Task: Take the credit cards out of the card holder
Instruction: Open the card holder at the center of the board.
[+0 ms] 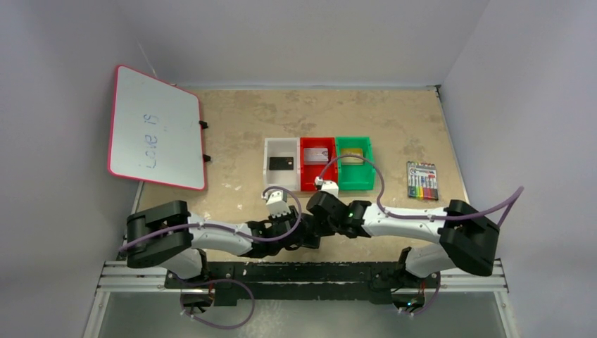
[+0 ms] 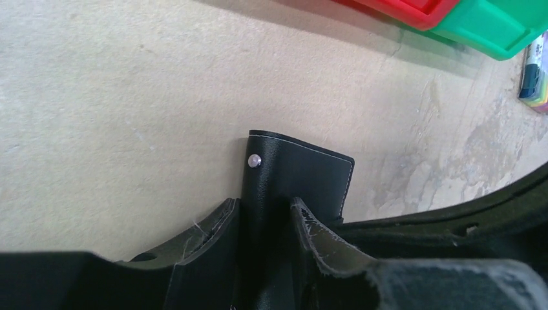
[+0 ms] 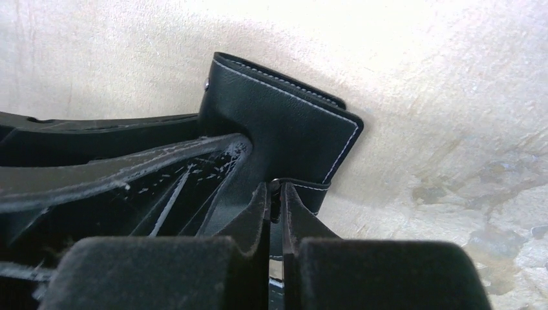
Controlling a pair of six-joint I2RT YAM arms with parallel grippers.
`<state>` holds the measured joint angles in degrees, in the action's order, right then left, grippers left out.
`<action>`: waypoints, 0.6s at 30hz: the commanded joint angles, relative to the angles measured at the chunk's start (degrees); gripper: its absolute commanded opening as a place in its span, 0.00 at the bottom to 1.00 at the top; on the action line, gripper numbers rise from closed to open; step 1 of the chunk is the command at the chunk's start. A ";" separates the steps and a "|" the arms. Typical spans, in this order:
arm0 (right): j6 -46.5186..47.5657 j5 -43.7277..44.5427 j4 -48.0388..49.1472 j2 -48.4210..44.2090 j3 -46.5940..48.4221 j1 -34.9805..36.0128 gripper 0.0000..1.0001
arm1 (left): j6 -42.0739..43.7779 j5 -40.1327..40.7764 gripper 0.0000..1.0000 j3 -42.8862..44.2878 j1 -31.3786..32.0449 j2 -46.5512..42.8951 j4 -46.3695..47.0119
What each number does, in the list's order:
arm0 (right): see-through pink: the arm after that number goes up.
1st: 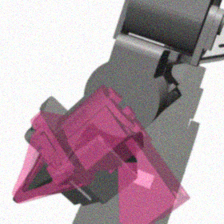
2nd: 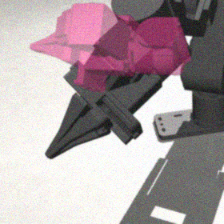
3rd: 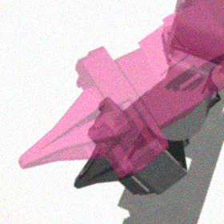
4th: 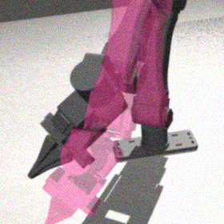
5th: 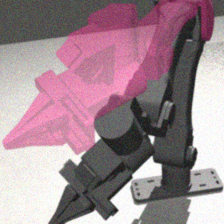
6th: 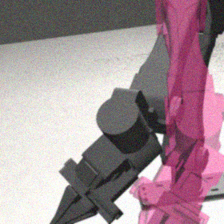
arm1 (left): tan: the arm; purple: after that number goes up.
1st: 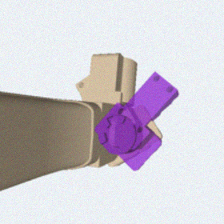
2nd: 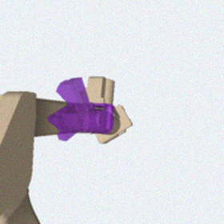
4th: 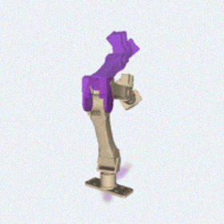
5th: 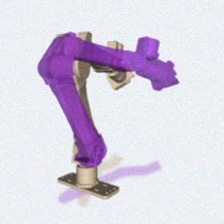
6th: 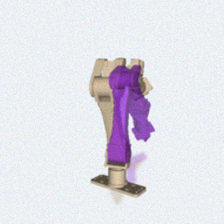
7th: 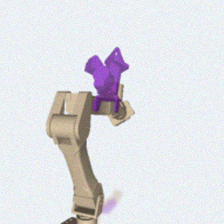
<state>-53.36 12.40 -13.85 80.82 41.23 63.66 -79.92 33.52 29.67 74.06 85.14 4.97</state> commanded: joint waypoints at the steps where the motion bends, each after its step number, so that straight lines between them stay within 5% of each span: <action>1: -3.91 -4.75 8.51 -5.80 -4.37 -0.68 0.00 | -0.92 -5.77 0.30 -0.33 1.22 8.20 -14.28; 11: -5.25 -3.78 8.18 -27.46 -9.89 -6.61 0.00 | -3.34 0.53 0.46 0.22 1.43 -0.28 -20.36; 18: -3.52 -2.75 5.47 -32.04 -7.68 -7.95 0.00 | -5.10 5.72 0.59 1.24 1.34 -9.79 -26.17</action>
<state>-57.60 9.41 -10.15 50.41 30.85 56.07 -83.88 36.99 32.21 75.13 79.29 -9.93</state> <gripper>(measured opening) 0.027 0.569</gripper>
